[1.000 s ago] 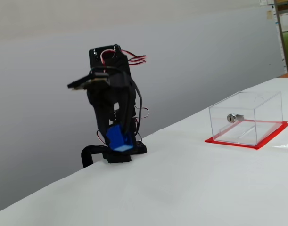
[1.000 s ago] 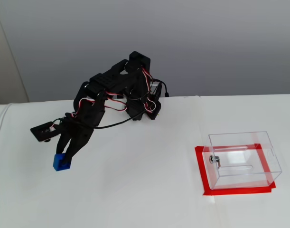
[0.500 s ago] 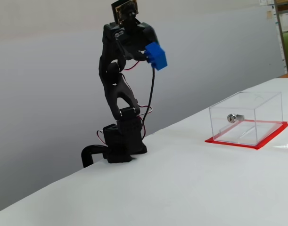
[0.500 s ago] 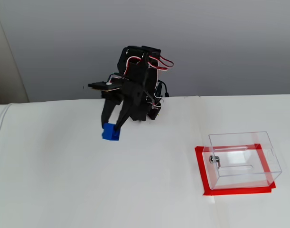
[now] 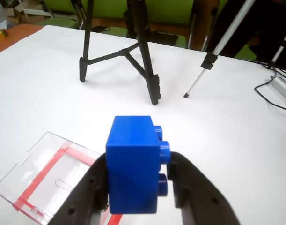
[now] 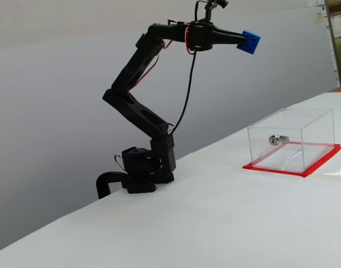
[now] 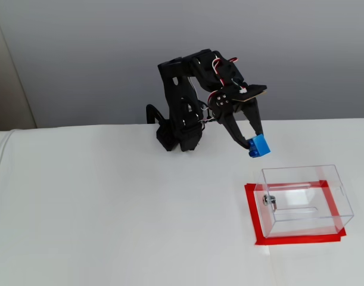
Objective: Pick the blue lego brick and place it into the transparent box
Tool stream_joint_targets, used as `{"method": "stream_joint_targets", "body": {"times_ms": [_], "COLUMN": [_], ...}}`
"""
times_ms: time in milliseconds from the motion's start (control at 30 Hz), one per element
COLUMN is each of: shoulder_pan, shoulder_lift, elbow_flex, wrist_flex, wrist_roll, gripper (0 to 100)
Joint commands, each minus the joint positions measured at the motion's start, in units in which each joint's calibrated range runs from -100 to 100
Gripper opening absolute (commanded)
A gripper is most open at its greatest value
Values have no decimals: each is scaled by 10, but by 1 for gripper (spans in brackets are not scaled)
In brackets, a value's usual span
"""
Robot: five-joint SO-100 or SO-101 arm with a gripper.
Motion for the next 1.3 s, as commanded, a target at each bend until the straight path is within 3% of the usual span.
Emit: {"method": "stream_joint_targets", "body": {"times_ms": [0, 700, 1167, 1267], "shoulder_pan": [-90, -228, -245, -245], "shoulder_lift": [20, 306, 340, 340], "elbow_flex": [-4, -135, -155, -154], "wrist_flex": [-7, -10, -10, -10], "wrist_roll": [29, 53, 53, 51], "gripper": [3, 3, 3, 10]}}
